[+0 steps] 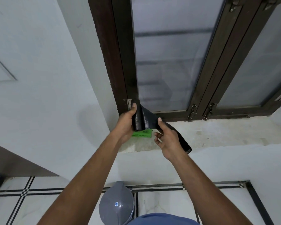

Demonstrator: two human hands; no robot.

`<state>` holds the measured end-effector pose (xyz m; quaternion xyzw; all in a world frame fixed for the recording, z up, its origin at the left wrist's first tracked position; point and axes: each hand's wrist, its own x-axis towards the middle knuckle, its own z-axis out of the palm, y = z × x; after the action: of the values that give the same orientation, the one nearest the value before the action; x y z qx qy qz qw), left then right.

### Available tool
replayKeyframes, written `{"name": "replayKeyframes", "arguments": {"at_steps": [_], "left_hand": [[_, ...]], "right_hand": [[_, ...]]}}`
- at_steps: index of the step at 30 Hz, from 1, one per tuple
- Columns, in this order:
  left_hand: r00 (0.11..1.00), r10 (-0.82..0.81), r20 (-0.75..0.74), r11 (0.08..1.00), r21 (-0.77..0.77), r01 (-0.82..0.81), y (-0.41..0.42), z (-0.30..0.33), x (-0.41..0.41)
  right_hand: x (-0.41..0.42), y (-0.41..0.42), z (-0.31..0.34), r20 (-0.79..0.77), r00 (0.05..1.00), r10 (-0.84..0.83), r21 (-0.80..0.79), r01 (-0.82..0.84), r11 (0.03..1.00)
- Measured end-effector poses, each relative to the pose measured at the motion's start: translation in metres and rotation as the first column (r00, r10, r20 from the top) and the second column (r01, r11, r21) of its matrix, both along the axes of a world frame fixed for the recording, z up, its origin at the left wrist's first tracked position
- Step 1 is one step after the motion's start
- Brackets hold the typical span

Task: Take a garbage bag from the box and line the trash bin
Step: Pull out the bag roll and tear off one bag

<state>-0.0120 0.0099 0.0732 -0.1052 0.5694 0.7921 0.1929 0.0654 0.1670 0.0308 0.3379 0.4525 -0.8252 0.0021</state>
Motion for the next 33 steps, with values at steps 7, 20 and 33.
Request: {"name": "replayKeyframes", "arguments": {"at_steps": [7,20,33], "left_hand": [[0.999,-0.045,-0.021,0.998,-0.041,0.044,0.0,0.004,0.001],[0.995,-0.077,-0.059,0.997,-0.029,0.075,-0.007,0.001,-0.004],[0.992,-0.102,-0.076,0.995,0.0,0.103,-0.014,0.004,-0.002]], "right_hand": [[0.001,-0.001,-0.002,0.009,0.998,-0.06,0.02,0.06,0.998],[0.016,0.016,0.078,-0.171,0.958,0.229,0.436,-0.135,0.89],[-0.077,0.051,0.06,0.035,0.767,0.641,0.793,-0.411,0.449]]}}
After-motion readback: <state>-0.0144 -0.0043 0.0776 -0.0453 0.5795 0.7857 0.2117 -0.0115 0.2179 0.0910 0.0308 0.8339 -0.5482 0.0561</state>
